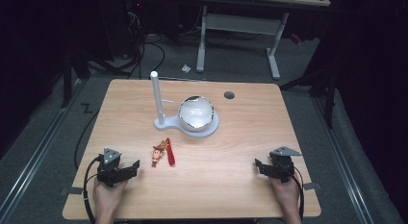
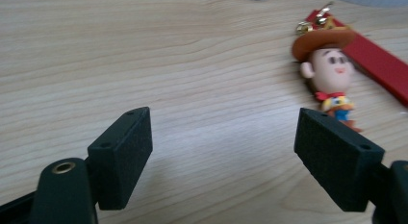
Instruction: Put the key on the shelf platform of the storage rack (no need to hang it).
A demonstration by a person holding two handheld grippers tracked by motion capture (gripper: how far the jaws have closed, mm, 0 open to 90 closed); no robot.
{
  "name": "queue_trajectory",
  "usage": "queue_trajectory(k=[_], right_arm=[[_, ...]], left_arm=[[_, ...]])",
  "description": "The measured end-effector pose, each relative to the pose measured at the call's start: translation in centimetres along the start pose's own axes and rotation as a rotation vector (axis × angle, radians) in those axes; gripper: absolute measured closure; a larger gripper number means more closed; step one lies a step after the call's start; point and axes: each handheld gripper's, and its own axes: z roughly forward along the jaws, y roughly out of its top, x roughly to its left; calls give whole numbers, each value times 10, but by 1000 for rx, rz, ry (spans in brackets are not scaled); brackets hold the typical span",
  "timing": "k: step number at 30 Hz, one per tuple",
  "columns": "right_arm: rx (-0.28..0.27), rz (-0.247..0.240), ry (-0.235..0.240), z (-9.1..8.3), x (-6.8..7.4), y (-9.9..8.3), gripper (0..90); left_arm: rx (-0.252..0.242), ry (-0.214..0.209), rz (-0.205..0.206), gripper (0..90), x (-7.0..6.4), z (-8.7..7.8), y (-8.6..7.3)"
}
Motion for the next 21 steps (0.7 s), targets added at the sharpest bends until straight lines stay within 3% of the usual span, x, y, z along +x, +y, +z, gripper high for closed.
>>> queue_trajectory(k=[4,7,13,18,21], right_arm=[[1,2,0,0,0,0,296],[1,0,0,0,0,0,296],[0,-4,0,0,0,0,296],[1,-2,0,0,0,0,296],[1,-2,0,0,0,0,296]], left_arm=[[31,-25,4,199,-13,-10,-12],[47,-38,30,178,-21,-13,-21],[73,-52,56,162,-31,-12,-35],[81,-48,108,164,-40,-6,-48],[83,-44,106,163,-43,-4,-51]])
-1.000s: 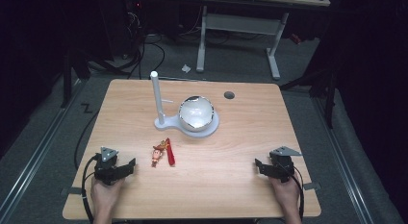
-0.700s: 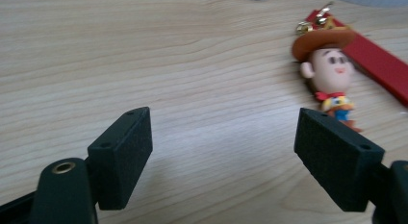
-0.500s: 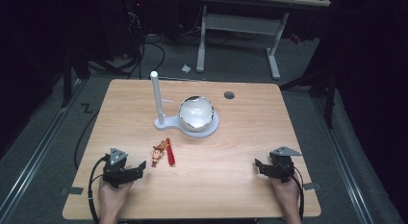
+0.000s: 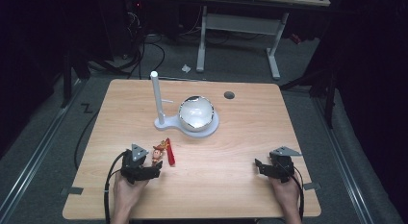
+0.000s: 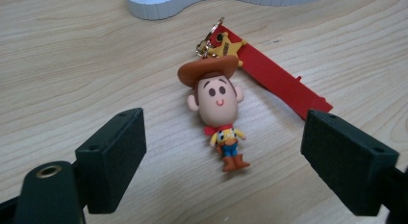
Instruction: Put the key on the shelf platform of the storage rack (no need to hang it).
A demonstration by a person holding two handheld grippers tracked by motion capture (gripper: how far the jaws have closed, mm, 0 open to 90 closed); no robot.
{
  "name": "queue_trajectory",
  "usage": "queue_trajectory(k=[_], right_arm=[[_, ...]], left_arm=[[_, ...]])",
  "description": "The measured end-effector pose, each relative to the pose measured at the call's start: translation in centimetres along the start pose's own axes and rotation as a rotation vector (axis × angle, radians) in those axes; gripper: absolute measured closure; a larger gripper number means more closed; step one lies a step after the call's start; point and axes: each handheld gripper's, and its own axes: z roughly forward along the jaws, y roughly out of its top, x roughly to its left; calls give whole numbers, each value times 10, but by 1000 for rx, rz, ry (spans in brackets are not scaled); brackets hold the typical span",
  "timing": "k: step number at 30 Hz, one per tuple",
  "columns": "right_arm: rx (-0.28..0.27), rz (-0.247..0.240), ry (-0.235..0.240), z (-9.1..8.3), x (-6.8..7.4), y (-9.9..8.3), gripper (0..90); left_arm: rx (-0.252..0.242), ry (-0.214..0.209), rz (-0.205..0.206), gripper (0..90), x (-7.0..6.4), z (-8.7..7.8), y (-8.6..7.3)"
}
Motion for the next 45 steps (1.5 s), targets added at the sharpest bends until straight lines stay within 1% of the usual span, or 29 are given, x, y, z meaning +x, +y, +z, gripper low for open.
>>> queue_trajectory(k=[2,4,6,8,9,10,12,14,15,16,17,19,20,21,23,24,27,29,32,33,34,35,36,37,38,40,42,44,45], right_arm=[[0,0,0,0,0,0,296],[0,0,0,0,0,0,296],[0,0,0,0,0,0,296],[0,0,0,0,0,0,296],[0,0,0,0,0,0,296],[0,0,1,0,0,0,296],[0,1,1,0,0,0,296],[1,2,2,0,0,0,296],[1,1,2,0,0,0,296],[1,1,2,0,0,0,295],[1,0,2,0,0,0,295],[1,0,2,0,0,0,295],[0,0,2,0,0,0,295],[0,0,2,0,0,0,295],[1,1,3,0,0,0,295],[1,1,3,0,0,0,295],[1,0,3,0,0,0,295],[1,1,3,0,0,0,295],[1,1,3,0,0,0,295],[1,0,3,0,0,0,295],[1,1,3,0,0,0,295],[0,0,2,0,0,0,294],[0,0,2,0,0,0,295],[0,0,2,0,0,0,295],[0,0,1,0,0,0,295],[0,0,1,0,0,0,294],[0,0,1,0,0,0,294],[0,-1,2,0,0,0,294],[0,-1,1,0,0,0,294]], left_arm=[[7,12,-13,159,-4,3,-2],[7,21,-5,153,-7,5,-5],[4,31,23,140,-12,10,-11],[2,30,23,125,-13,12,-11],[10,27,21,125,-15,13,-11],[20,26,1,96,-19,15,-11],[21,34,-11,71,-23,18,-11],[25,35,-8,51,-25,20,-12],[15,48,-8,37,-29,24,-14],[15,48,-8,23,-29,24,-14],[24,51,-24,13,-32,29,-14],[24,58,-18,0,-32,32,-15],[19,75,-13,0,-34,37,-18],[19,75,-13,0,-34,37,-18],[15,100,-5,0,-35,43,-22],[11,100,13,0,-34,45,-23],[-1,121,14,0,-34,50,-25],[11,145,26,7,-30,55,-27],[27,149,23,35,-27,54,-28],[30,156,8,53,-27,54,-29],[2,146,41,85,-24,54,-30],[2,146,41,112,-24,54,-30],[-9,130,32,148,-22,52,-28],[-9,130,32,179,-22,52,-28],[-29,127,14,205,-21,52,-25],[-38,125,-3,279,-20,50,-23],[-42,122,0,361,-18,48,-21],[-41,121,-19,427,-18,46,-20],[-41,121,-19,435,-18,46,-20]])
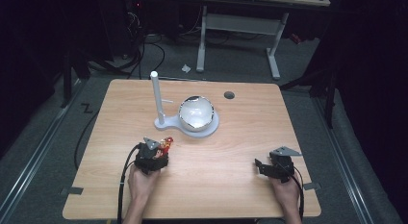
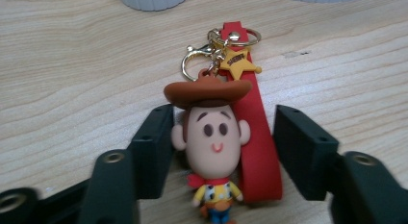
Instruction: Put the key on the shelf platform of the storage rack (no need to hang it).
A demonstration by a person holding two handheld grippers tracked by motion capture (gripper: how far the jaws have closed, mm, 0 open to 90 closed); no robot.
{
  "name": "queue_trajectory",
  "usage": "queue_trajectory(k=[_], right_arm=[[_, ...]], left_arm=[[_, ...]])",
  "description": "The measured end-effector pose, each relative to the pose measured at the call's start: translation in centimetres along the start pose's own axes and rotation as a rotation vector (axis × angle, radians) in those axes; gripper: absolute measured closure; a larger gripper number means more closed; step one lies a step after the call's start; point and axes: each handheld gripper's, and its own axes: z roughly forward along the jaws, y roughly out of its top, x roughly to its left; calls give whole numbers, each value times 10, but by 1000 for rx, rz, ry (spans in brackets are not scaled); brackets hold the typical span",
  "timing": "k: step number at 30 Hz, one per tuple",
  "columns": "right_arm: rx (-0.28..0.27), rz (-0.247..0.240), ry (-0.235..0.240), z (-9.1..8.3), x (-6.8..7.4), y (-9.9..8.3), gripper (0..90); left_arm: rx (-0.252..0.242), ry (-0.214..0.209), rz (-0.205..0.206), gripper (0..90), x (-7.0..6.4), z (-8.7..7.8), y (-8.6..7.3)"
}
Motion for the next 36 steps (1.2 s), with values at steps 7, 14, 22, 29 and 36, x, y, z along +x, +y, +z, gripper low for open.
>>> queue_trajectory(k=[7,14,22,29,36], right_arm=[[-1,1,1,0,0,0,294],[0,1,0,0,0,0,294],[0,0,0,0,0,0,294],[0,1,0,0,0,0,294],[-2,1,0,0,0,0,294]], left_arm=[[-17,-67,-21,603,-2,-12,11],[13,-80,-24,652,2,-14,14],[19,-121,-31,655,-1,-21,16],[31,-173,-28,656,-10,-34,20],[55,-226,-22,656,-18,-50,30]])
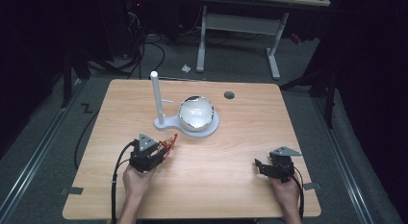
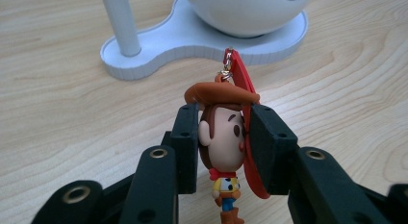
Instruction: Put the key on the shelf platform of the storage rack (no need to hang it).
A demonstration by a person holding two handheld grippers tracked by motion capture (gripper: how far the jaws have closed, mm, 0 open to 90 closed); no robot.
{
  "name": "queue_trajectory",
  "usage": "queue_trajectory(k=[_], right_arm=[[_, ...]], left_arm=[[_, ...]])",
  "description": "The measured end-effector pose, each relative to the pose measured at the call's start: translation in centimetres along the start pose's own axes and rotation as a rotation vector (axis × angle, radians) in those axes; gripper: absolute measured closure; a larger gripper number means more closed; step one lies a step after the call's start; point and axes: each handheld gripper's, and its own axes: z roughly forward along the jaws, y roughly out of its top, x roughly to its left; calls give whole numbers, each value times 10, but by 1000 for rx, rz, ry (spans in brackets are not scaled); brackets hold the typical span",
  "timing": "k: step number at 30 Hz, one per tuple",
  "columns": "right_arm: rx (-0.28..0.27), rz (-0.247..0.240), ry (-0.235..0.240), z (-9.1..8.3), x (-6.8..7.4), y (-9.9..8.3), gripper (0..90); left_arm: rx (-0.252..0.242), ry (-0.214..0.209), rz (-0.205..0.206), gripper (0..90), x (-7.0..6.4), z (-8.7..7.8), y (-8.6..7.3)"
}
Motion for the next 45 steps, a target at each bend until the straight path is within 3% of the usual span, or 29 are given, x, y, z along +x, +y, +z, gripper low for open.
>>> queue_trajectory(k=[5,10,14,28,31,37,39,40,41,45], right_arm=[[0,0,0,0,0,0,294],[0,0,0,0,0,0,293],[0,0,0,0,0,0,294],[0,0,0,0,0,0,294],[0,0,0,0,0,0,294],[0,0,0,0,0,0,294],[0,0,0,0,0,0,294],[0,0,0,0,0,0,294],[0,0,-1,0,0,0,294],[0,0,0,0,0,0,294]], left_arm=[[27,-17,-25,656,-10,-8,6],[47,-51,-17,656,-19,-14,9],[77,-56,-47,656,-27,-15,13],[132,-122,-23,657,-56,-21,19],[144,-135,-42,657,-65,-20,23],[157,-153,-29,657,-78,-19,26],[156,-146,-48,657,-81,-19,26],[163,-172,-19,657,-83,-17,28],[164,-161,-37,657,-86,-16,29],[167,-175,-18,657,-96,-13,30]])
